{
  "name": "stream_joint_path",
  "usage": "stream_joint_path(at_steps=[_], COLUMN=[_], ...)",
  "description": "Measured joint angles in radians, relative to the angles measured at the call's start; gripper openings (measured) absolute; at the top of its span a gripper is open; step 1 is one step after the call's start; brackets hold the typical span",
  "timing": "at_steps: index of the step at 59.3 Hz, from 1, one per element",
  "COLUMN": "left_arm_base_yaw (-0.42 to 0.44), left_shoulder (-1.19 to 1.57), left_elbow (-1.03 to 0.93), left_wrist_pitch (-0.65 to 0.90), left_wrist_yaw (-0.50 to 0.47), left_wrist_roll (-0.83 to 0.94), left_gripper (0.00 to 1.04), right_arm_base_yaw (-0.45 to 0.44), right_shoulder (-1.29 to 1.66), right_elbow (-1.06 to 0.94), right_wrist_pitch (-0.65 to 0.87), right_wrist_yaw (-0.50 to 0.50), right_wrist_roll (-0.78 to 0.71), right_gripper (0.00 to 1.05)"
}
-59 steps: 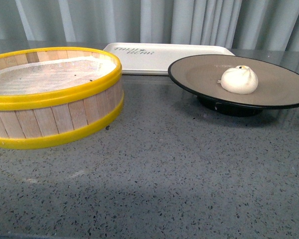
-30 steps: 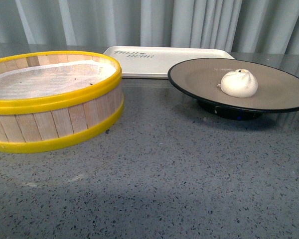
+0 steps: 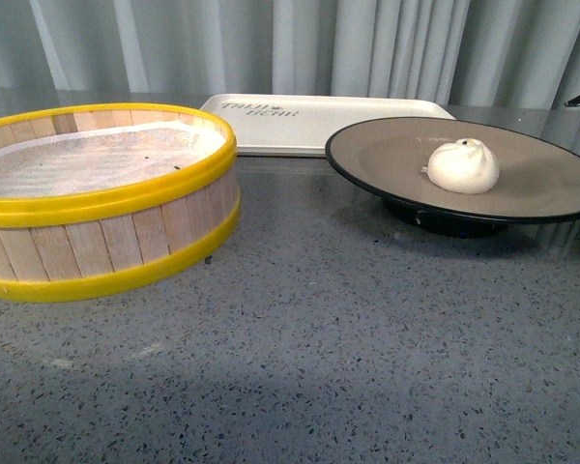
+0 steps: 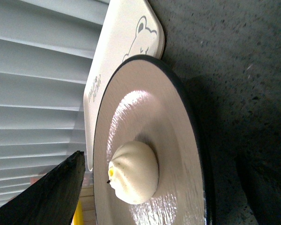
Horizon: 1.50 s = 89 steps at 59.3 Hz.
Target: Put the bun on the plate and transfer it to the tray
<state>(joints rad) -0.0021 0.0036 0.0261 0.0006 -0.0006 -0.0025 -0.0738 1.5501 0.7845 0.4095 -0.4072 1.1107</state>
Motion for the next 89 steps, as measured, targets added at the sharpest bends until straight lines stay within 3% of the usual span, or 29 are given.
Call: stream_joint_path(at_steps=[13, 16, 23, 40, 46, 69, 89], left_arm_base_yaw=[0.0, 0.0, 0.0, 0.0, 0.0, 0.0, 0.0], left_shoulder=[0.0, 0.0, 0.0, 0.0, 0.0, 0.0, 0.0], left_elbow=[0.0, 0.0, 0.0, 0.0, 0.0, 0.0, 0.0], left_wrist_pitch=[0.0, 0.0, 0.0, 0.0, 0.0, 0.0, 0.0], left_wrist_yaw=[0.0, 0.0, 0.0, 0.0, 0.0, 0.0, 0.0], left_wrist_roll=[0.0, 0.0, 0.0, 0.0, 0.0, 0.0, 0.0], left_gripper=[0.98, 0.98, 0.98, 0.98, 0.98, 0.98, 0.98], right_arm_base_yaw=[0.036, 0.04, 0.042, 0.04, 0.03, 0.04, -0.031], right_shoulder=[0.001, 0.001, 0.001, 0.008, 0.008, -0.076, -0.04], right_elbow=[0.0, 0.0, -0.008, -0.038, -0.04, -0.075, 0.043], right_wrist_pitch=[-0.01, -0.014, -0.007, 0.014, 0.017, 0.017, 0.197], right_wrist_yaw=[-0.021, -0.027, -0.036, -0.018, -0.018, 0.031, -0.007], right_wrist_roll=[0.037, 0.046, 0.068, 0.091, 0.097, 0.074, 0.098], right_gripper=[0.96, 0.92, 0.69, 0.25, 0.02, 0.02, 0.02])
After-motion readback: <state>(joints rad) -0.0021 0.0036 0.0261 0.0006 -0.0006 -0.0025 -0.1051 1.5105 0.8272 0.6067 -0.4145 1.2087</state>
